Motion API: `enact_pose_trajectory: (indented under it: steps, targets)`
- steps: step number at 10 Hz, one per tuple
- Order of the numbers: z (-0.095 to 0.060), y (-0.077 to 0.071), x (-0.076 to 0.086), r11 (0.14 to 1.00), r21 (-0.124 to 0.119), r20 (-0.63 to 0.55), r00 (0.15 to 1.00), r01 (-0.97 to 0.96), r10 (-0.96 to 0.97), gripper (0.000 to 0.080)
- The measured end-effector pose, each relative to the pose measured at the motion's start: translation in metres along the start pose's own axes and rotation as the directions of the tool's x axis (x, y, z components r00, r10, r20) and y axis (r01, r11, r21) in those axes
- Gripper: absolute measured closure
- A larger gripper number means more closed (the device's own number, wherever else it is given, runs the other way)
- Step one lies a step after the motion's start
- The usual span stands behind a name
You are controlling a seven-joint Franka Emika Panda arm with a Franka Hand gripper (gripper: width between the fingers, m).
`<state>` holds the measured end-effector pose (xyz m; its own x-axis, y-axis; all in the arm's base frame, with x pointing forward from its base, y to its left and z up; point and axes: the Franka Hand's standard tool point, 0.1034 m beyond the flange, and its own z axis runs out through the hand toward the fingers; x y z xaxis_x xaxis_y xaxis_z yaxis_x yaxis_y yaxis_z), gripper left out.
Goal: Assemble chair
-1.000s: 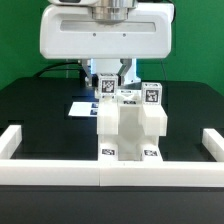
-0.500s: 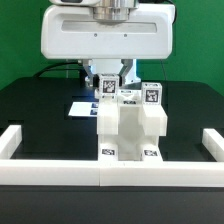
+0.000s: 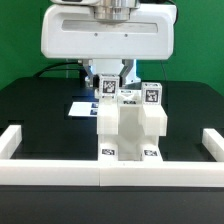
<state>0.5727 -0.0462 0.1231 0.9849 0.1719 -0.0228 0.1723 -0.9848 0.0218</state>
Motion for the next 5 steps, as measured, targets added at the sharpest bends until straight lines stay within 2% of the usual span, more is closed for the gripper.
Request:
enact_pose_trajectory:
  steps: [5]
  targets:
    - [0.0004,0.0004,-0.0034,1.0,-0.006,-0.022,1.0,-0.009,0.009,0.0512]
